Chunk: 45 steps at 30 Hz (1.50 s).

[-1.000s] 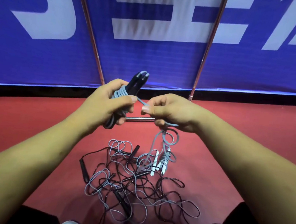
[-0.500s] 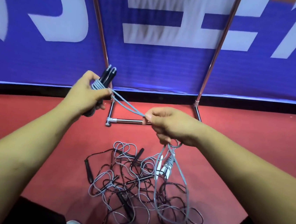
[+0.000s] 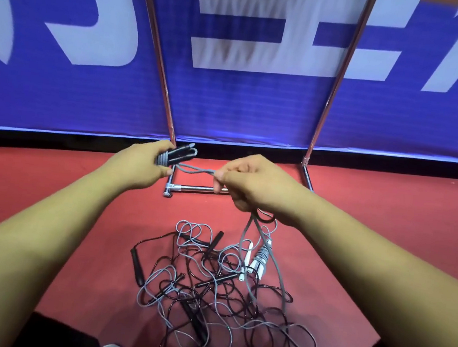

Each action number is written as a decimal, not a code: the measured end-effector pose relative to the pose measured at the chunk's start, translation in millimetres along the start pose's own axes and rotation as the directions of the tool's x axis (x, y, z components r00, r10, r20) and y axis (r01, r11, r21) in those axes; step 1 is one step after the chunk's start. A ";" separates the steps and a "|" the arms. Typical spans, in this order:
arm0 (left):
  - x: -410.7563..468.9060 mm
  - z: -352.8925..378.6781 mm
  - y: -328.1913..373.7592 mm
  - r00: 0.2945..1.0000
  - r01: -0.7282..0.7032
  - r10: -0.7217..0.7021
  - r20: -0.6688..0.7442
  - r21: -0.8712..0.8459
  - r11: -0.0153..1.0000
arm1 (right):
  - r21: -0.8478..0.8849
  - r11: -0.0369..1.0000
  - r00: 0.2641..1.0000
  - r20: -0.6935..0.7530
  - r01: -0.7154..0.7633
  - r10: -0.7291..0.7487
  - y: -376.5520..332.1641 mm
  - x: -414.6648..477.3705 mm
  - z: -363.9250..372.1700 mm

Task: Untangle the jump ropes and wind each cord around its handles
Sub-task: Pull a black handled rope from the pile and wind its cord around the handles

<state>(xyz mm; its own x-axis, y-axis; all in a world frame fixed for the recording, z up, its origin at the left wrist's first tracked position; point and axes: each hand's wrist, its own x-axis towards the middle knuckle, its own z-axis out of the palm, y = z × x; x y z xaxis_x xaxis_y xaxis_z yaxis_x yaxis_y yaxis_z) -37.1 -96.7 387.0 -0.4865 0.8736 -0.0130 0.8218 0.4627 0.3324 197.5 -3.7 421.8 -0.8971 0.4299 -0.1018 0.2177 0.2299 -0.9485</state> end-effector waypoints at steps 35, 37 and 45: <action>-21.8 -11.8 50.8 0.994 -0.016 -0.077 -0.072 -0.828 0.561 | 0.200 0.974 0.993 0.073 -0.107 0.094 52.6 13.9 -18.6; -19.7 -14.1 44.8 0.991 -0.015 -0.101 -0.086 -0.828 0.560 | 0.250 0.955 0.984 0.112 -0.162 0.137 54.8 13.4 -14.2; -9.1 -9.7 8.7 0.932 0.067 -0.078 -0.354 -0.045 0.997 | 0.260 0.910 0.945 0.148 -0.322 0.292 39.1 2.6 -3.8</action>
<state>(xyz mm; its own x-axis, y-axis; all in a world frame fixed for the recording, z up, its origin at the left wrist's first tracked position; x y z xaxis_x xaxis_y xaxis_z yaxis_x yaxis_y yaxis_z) -28.3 -102.0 399.2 -0.6227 0.7244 0.2958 0.7734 0.5126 0.3729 205.1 9.7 385.6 -0.8410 0.3438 -0.4177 0.3872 -0.1568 -0.9086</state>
